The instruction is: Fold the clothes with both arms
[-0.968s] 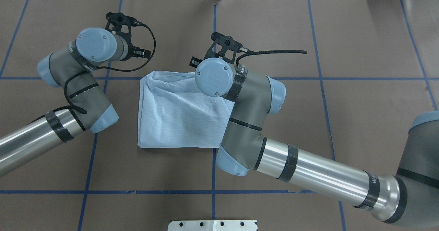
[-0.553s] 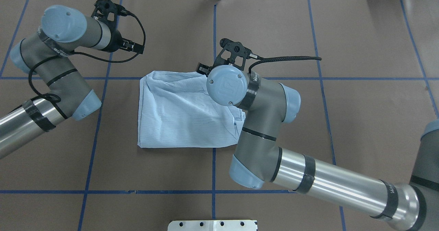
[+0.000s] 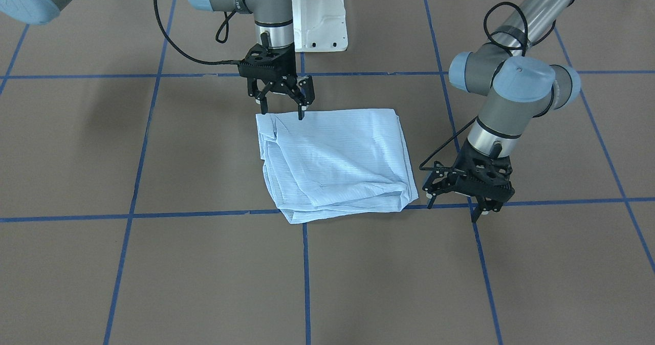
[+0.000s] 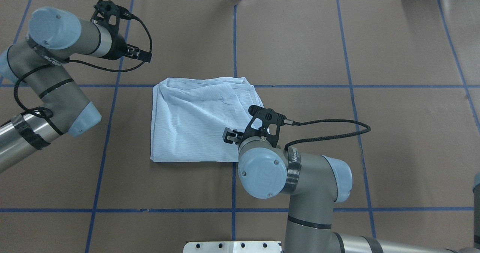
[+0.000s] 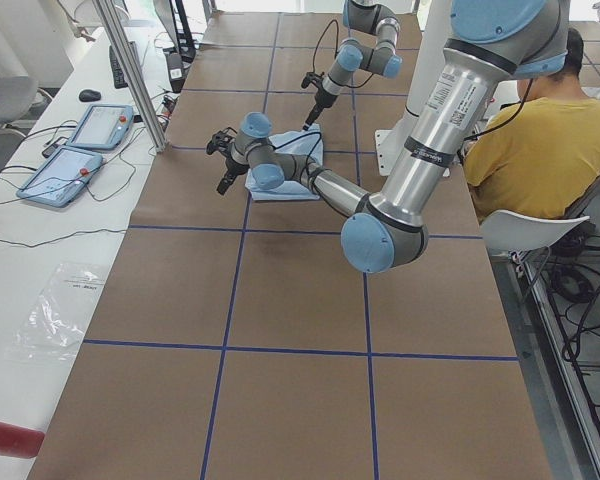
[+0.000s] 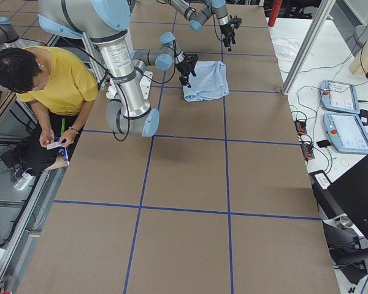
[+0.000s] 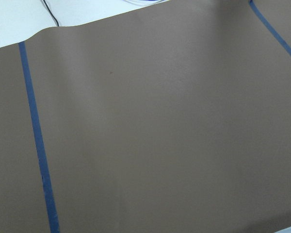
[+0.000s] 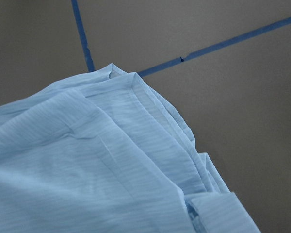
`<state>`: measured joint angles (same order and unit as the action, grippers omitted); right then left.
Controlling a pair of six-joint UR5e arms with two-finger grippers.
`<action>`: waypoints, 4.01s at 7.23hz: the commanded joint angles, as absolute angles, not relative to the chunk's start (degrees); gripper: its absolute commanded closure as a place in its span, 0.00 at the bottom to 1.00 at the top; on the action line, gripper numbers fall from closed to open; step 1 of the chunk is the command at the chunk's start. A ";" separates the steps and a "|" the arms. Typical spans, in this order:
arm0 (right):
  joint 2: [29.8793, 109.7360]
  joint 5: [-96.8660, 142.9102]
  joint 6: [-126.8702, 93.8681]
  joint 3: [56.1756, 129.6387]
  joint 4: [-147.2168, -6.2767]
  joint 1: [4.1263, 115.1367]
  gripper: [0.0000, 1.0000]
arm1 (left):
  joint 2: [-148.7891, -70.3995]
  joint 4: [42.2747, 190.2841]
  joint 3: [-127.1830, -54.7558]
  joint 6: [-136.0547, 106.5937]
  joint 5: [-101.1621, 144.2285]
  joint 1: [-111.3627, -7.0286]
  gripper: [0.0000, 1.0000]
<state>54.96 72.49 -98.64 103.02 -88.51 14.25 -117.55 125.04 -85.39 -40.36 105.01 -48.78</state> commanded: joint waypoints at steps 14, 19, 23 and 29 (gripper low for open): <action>55.63 71.26 -93.09 98.41 -78.39 15.45 0.00 | -116.98 125.24 -85.43 -41.13 104.77 -48.78 0.01; 56.50 94.23 -75.57 103.89 -87.36 34.13 0.00 | -112.26 124.90 -91.20 -41.05 105.12 -48.78 0.01; 69.83 116.16 -39.22 103.71 -88.07 58.74 0.00 | -102.78 124.45 -98.86 -30.47 108.63 -51.66 0.01; 96.55 129.97 3.07 103.36 -88.24 85.93 0.00 | -95.81 108.49 -99.06 12.64 123.38 -80.20 0.01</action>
